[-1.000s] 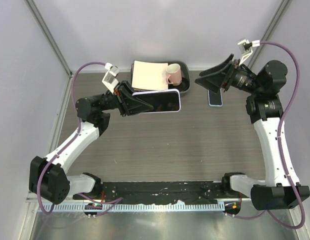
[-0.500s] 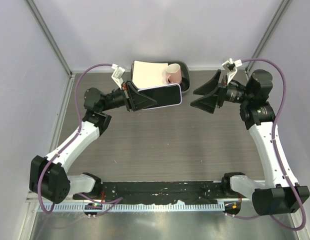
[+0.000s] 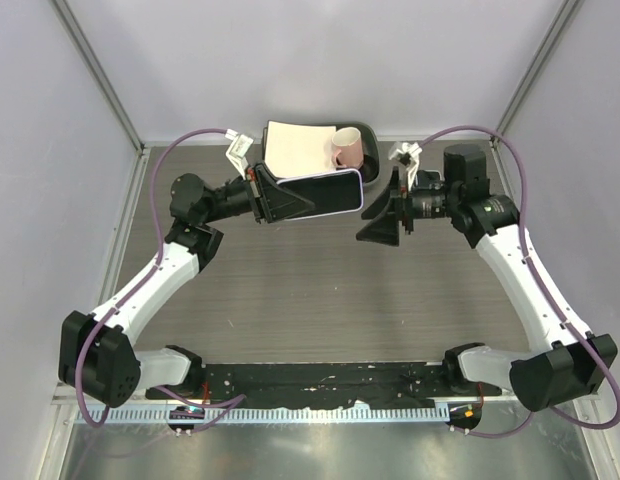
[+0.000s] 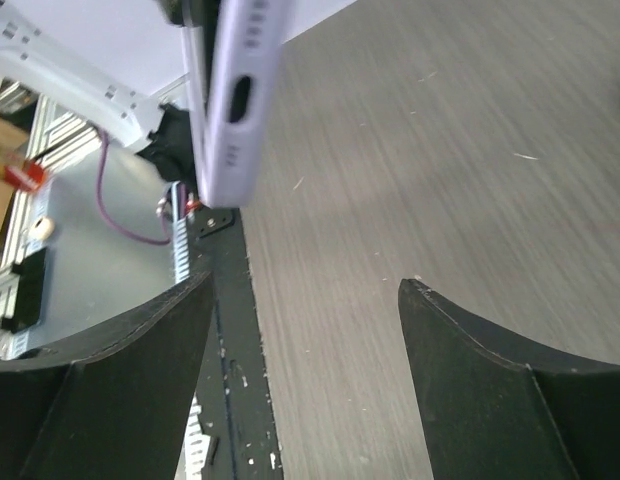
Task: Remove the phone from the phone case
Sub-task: Remove the phone case from the phone.
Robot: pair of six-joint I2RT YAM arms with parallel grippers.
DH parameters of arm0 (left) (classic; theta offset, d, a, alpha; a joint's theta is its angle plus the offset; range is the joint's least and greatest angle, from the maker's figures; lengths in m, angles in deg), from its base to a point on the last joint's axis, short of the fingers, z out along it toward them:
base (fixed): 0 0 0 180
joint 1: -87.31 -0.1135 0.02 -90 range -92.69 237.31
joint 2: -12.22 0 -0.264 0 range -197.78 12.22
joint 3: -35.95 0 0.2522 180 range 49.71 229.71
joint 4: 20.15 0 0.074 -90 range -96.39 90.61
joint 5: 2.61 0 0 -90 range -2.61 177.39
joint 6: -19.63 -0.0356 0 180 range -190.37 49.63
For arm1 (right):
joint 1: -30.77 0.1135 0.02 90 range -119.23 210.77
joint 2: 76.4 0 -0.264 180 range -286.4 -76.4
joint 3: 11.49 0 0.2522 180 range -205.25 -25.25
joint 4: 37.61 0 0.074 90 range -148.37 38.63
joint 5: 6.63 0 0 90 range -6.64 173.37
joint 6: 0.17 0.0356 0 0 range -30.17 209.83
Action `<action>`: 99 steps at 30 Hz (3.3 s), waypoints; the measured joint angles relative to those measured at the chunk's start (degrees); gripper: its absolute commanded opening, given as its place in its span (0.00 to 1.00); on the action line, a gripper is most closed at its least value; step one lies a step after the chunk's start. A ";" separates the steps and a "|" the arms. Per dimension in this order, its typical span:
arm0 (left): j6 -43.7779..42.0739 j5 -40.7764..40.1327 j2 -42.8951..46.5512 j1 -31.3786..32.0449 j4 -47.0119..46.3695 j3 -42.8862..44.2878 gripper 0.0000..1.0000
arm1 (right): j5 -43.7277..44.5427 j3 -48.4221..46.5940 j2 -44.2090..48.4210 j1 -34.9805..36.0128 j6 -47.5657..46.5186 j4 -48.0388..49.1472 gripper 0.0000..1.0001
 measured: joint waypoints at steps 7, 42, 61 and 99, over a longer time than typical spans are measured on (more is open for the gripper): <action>-0.24 1.05 0.00 0.00 0.26 0.00 0.00 | 0.57 -0.02 -0.35 6.56 0.96 1.11 0.63; 0.15 4.31 0.00 0.74 -2.19 0.00 0.00 | -3.28 -0.81 2.21 6.43 1.62 5.25 0.04; 6.88 6.51 -2.29 2.60 -9.40 0.07 0.00 | -4.96 0.55 5.11 6.58 -2.21 7.43 0.01; 7.78 15.67 -6.12 5.92 -7.63 3.08 0.00 | -4.87 0.31 8.79 7.21 -8.81 -0.33 0.34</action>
